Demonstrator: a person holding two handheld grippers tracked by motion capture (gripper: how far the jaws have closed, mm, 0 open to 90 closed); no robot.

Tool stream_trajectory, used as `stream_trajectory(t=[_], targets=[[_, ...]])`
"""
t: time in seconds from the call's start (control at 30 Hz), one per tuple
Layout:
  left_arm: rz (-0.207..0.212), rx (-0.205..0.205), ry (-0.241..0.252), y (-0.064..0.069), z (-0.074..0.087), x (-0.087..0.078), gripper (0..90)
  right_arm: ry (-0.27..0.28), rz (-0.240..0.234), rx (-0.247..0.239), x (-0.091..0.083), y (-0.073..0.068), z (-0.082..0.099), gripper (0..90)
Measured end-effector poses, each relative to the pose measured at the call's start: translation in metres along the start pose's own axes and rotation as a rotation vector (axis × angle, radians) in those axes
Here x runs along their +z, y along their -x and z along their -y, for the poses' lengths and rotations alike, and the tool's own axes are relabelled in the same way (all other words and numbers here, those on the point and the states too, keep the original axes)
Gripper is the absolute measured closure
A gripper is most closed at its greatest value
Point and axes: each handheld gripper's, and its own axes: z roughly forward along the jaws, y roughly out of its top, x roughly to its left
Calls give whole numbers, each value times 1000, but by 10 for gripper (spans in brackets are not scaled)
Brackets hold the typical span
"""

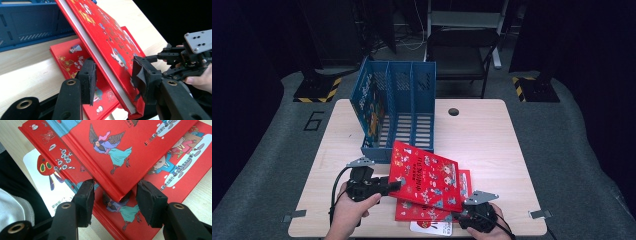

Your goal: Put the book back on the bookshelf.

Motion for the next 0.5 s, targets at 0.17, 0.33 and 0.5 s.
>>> stream_trajectory(t=[0.17, 0.33, 0.5], targets=[[4, -6, -2, 0, 1, 2, 555, 1, -3, 2, 0, 1, 0, 488], [12, -5, 7, 1, 1, 3, 552, -5, -7, 6, 0, 1, 0, 488], [34, -16, -12, 0, 3, 8, 546, -6, -11, 6, -1, 1, 0, 487]])
